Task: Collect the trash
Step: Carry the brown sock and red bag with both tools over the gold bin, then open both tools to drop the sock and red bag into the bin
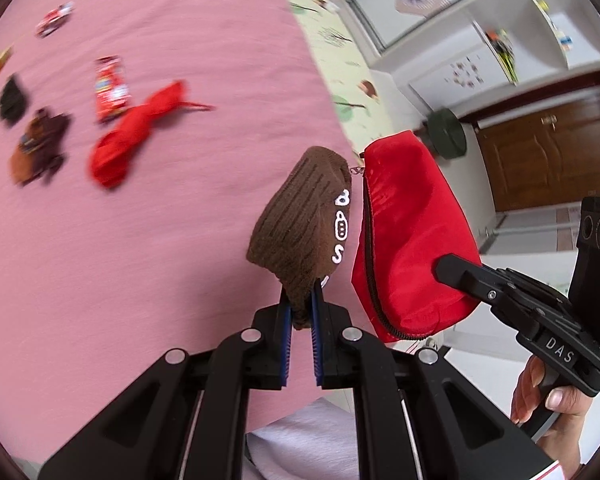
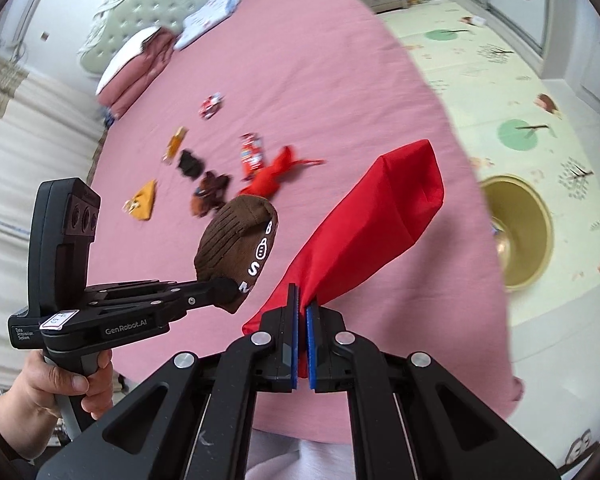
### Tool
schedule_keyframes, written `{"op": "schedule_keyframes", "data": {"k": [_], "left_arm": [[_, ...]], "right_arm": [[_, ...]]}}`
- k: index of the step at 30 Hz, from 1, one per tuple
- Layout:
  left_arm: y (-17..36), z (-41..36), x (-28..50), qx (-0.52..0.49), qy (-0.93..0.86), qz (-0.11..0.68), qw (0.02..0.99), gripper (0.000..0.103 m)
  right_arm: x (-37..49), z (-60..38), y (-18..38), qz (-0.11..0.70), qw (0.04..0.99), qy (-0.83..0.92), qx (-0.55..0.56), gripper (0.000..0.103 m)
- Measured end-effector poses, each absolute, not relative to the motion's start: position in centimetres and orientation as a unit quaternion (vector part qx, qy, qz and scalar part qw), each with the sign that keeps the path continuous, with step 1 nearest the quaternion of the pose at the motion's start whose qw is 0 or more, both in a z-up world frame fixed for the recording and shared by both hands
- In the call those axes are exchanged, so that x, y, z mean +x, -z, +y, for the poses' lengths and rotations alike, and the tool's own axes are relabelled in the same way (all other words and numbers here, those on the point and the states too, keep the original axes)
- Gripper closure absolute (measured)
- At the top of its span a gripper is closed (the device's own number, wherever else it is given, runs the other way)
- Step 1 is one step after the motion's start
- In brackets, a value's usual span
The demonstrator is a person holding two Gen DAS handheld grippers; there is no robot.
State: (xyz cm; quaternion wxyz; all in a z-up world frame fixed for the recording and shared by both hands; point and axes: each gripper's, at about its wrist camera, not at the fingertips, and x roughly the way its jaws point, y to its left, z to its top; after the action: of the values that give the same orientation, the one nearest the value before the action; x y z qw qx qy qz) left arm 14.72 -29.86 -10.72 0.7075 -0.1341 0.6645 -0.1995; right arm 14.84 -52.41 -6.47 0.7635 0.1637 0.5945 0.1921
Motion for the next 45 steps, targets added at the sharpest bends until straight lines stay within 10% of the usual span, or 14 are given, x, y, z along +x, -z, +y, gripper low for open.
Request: {"op": "schedule_keyframes", "data": {"k": [31, 33, 35, 37, 45], "left_arm": [[17.9, -59.0, 26.6, -0.013, 0.286, 0.713, 0.64, 0.093], [18.0, -59.8, 27.0, -0.006, 0.297, 0.712, 0.636, 0.082], [17.8, -60.5, 27.6, 0.0, 0.301, 0.712, 0.634, 0.034], [17.4, -60.7, 28.0, -0.002, 0.303, 0.704, 0.642, 0.026], [17.1, -60.3, 28.8, -0.009, 0.289, 0.706, 0.646, 0.021]], "right_arm": [[22.2, -76.6, 14.9, 0.603, 0.758, -0.079, 0.238, 0.099], [22.6, -77.7, 15.1, 0.598, 0.76, -0.07, 0.246, 0.095], [23.0, -78.8, 15.4, 0.6, 0.754, -0.058, 0.259, 0.089], [23.4, -79.8, 15.5, 0.597, 0.756, -0.05, 0.264, 0.069], [23.4, -81.4, 14.7, 0.585, 0.757, -0.033, 0.288, 0.066]]}}
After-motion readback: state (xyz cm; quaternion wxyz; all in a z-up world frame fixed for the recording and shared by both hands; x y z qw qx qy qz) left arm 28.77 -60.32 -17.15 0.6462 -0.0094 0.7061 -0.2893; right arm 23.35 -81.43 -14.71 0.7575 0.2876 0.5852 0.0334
